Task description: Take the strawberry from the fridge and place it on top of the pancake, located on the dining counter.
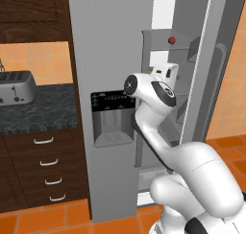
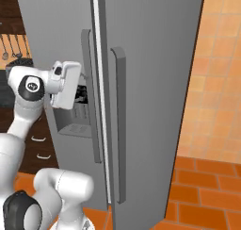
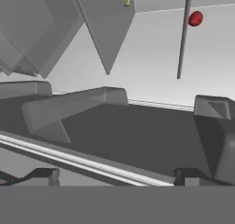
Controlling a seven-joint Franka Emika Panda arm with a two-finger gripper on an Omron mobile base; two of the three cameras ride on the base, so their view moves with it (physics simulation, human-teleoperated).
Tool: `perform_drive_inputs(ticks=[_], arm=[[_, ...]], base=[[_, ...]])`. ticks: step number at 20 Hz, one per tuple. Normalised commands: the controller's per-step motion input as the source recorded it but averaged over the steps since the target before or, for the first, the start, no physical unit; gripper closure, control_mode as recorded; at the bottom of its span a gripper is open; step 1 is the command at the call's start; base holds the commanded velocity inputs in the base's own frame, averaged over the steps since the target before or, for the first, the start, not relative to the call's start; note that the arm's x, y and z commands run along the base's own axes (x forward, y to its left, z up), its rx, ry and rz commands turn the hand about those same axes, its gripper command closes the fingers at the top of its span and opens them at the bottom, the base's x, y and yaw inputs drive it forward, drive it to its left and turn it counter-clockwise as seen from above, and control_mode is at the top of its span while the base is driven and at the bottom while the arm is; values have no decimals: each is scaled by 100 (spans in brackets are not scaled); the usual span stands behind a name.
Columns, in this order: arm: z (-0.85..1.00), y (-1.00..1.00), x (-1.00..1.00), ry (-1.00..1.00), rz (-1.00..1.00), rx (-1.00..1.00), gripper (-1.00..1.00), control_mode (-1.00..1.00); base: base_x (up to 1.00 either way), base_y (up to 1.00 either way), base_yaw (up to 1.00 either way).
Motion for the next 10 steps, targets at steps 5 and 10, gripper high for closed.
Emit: perform_drive_inputs(ticks=[5, 10], arm=[[-10, -34, 26, 0, -9, 0, -100, -100], [-3, -56, 5, 0, -5, 0, -100, -100]], base=[[0, 0, 0], [0, 0, 0]])
